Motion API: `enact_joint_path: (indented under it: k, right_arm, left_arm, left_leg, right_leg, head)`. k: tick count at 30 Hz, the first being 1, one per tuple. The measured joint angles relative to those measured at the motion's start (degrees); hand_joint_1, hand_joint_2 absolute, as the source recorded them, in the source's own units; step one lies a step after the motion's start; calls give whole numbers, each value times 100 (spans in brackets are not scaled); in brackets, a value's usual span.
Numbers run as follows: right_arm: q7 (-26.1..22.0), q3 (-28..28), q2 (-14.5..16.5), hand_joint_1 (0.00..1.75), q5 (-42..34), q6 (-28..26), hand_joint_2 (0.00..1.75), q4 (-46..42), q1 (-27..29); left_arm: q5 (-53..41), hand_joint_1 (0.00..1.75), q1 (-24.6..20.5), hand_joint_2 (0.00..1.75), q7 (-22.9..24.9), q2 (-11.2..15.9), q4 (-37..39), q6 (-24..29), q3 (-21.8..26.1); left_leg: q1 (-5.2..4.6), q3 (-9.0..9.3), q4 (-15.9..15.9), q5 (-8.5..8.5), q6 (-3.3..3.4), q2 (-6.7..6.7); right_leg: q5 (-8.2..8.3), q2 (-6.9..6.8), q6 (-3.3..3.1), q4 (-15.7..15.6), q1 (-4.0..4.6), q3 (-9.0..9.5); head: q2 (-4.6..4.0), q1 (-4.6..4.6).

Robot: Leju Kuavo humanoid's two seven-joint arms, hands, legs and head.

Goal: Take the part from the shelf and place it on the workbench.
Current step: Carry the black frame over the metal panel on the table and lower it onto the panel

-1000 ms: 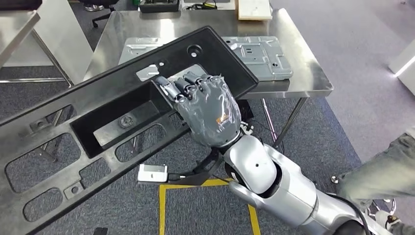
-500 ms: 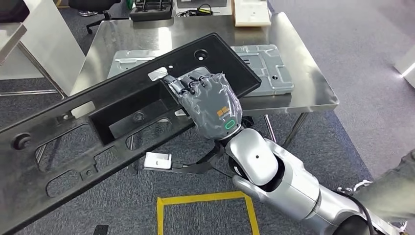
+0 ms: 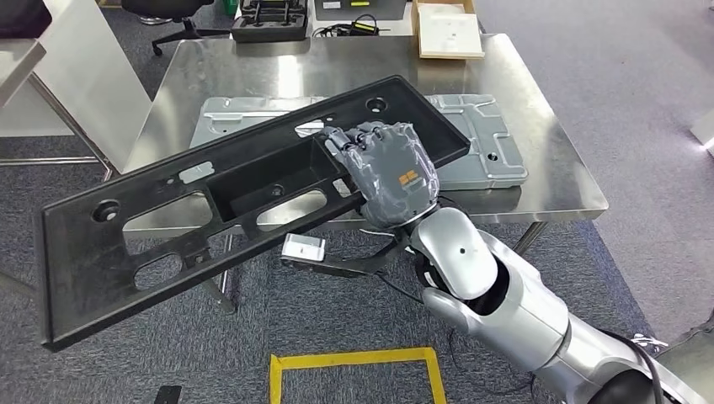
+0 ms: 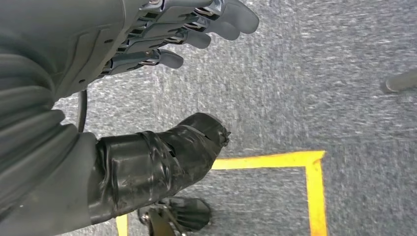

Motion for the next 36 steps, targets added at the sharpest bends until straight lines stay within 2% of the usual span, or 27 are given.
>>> enact_joint_path:
  k: [1, 4, 5, 7, 9, 10, 11, 12, 13, 14, 15, 16, 17, 20, 22, 24, 25, 26, 27, 28, 30, 31, 32, 34, 36]
  right_arm:
    - [16, -14, -31, 175, -32, 13, 175, 17, -4]
    - [58, -48, -113, 175, -44, 43, 175, 50, -4]
    - [67, -57, -134, 175, -43, 50, 175, 58, -9]
    - [97, -73, -156, 175, -40, 70, 175, 71, -20]
    - [161, -94, -190, 175, -65, 116, 175, 89, -3]
    - [208, -110, -223, 175, -105, 150, 175, 103, 23]
    - [253, -131, -271, 175, -161, 181, 175, 122, 57]
    - [292, -154, -319, 175, -224, 203, 175, 143, 91]
    - [328, -184, -367, 175, -284, 217, 175, 169, 118]
    - [358, -214, -412, 175, -335, 220, 175, 197, 136]
    - [389, -247, -456, 175, -377, 220, 175, 227, 147]
    - [419, -278, -508, 175, -411, 218, 175, 261, 162]
    - [445, -305, -568, 175, -433, 214, 175, 297, 190]
    - [502, -385, -781, 175, -487, 196, 175, 420, 307]
    - [534, -465, -922, 175, -523, 183, 175, 515, 376]
    - [563, -536, -1044, 175, -542, 174, 175, 619, 463]
    - [574, -561, -1100, 175, -548, 174, 175, 675, 521]
    - [580, -578, -1153, 175, -556, 174, 175, 728, 576]
    - [582, -591, -1202, 175, -563, 174, 175, 779, 618]
    - [582, -605, -1244, 175, -574, 175, 175, 822, 643]
    - [591, -649, -1306, 175, -600, 175, 175, 895, 662]
    - [600, -678, -1332, 175, -615, 176, 175, 926, 680]
    - [614, -705, -1360, 175, -625, 176, 175, 961, 702]
    - [639, -746, -1430, 175, -633, 178, 175, 1044, 747]
    - [652, -797, -1493, 175, -634, 179, 175, 1123, 772]
  left_arm:
    - [5, 0, -8, 175, 1, 3, 0, 0, 0]
    - [13, 0, -14, 175, 5, 16, -1, 0, 0]
    - [13, 0, -18, 175, 6, 21, -1, 0, 0]
    - [14, 0, -35, 175, 11, 33, -1, 0, 0]
    - [20, 0, -44, 175, 33, 41, -1, -1, 0]
    - [27, 0, -35, 175, 48, 44, -1, -2, 0]
    - [36, 0, -24, 175, 61, 45, 0, -2, 0]
    - [44, 0, -14, 175, 69, 49, 0, -2, 0]
    - [52, 0, -8, 175, 74, 57, 1, -3, 0]
    - [60, 0, -9, 175, 80, 67, 1, -5, 0]
    - [67, 0, -14, 175, 85, 77, 0, -10, 0]
    - [72, 0, -20, 175, 89, 84, 0, -14, 0]
    - [75, 0, -21, 175, 98, 88, 0, -18, 0]
    - [75, 0, -10, 175, 126, 85, 0, -20, 0]
    - [73, 0, -17, 175, 145, 82, -1, -21, 0]
    - [71, 0, -21, 175, 164, 82, -1, -22, 0]
    - [72, 0, -19, 175, 174, 82, -1, -22, 0]
    - [72, 0, -16, 175, 180, 82, -1, -22, 0]
    - [72, 0, -14, 175, 184, 82, -1, -22, 0]
    - [72, 0, -14, 175, 185, 82, -1, -25, 0]
    - [72, 0, -20, 175, 185, 89, -1, -37, 0]
    - [72, 0, -23, 175, 184, 92, -1, -45, 0]
    - [73, 0, -24, 175, 182, 96, -1, -51, 0]
    - [74, 0, -25, 175, 189, 97, -1, -56, 0]
    - [74, 0, -28, 175, 219, 99, -1, -54, 0]
  left_leg:
    - [-7, 22, 6, -31, -33, -8]
    - [-12, 95, 29, -101, -113, -7]
    - [-10, 53, 137, -149, -133, 2]
    - [-1, -250, 679, -339, -172, 22]
    - [2, -710, 1349, -557, -207, 27]
    - [2, -866, 1499, -561, -216, 28]
    - [1, -930, 1461, -451, -215, 28]
    - [0, -894, 1236, -239, -204, 28]
    - [-3, -792, 873, 36, -180, 29]
    - [-17, -690, 539, 219, -150, 29]
    - [-34, -599, 267, 310, -117, 28]
    - [-50, -543, 97, 363, -82, 27]
    - [-65, -523, 53, 336, -54, 25]
    - [-16, -445, -46, 413, 24, 27]
    - [15, -397, -95, 427, 62, 32]
    - [19, -383, -96, 409, 79, 33]
    - [25, -377, -92, 397, 80, 32]
    - [36, -368, -83, 380, 72, 31]
    - [50, -357, -68, 358, 57, 29]
    - [64, -347, -44, 327, 32, 27]
    - [66, -349, 15, 260, -38, 26]
    - [57, -351, 29, 237, -75, 25]
    - [48, -350, 26, 225, -107, 25]
    - [53, -330, 7, 200, -166, 27]
    - [64, -403, 205, 78, -210, 38]
  right_leg:
    - [81, 0, -32, -129, 16, 30]
    - [43, 2, -109, -211, 1, 147]
    - [27, 2, -137, -236, -13, 196]
    - [-7, 3, -184, -257, -25, 259]
    - [-55, 5, -215, -248, -18, 290]
    - [-84, 7, -219, -242, -11, 315]
    - [-116, 10, -221, -231, -3, 347]
    - [-148, 12, -218, -218, 6, 382]
    - [-183, 13, -212, -204, 14, 415]
    - [-210, 14, -201, -190, 26, 440]
    - [-232, 16, -185, -178, 34, 443]
    - [-249, 17, -160, -170, 39, 443]
    - [-259, 19, -134, -171, 42, 442]
    - [-343, 16, -38, -114, 46, 437]
    - [-596, 7, 38, 324, 18, 232]
    - [-886, 1, 109, 1045, -38, -146]
    - [-924, -1, 140, 1282, -69, -290]
    - [-849, -3, 171, 1315, -100, -339]
    - [-678, -7, 198, 1137, -130, -284]
    - [-452, -13, 224, 785, -159, -138]
    - [-202, -15, 242, 130, -175, 165]
    - [-181, -14, 225, -44, -171, 250]
    - [-221, -11, 193, -92, -155, 278]
    - [-235, -11, 103, -116, -151, 302]
    - [-256, -13, 18, -131, -159, 352]
  head:
    - [0, 2]
    - [0, 5]
    - [0, -5]
    - [0, -20]
    - [0, -28]
    - [0, -29]
    - [0, -28]
    - [0, -27]
    - [0, -27]
    - [0, -25]
    - [0, -23]
    - [0, -22]
    - [0, -20]
    - [0, -13]
    - [0, 10]
    - [0, 25]
    - [0, 25]
    - [0, 25]
    - [0, 26]
    - [0, 27]
    - [0, 35]
    - [0, 34]
    - [0, 31]
    - [0, 19]
    - [0, 7]
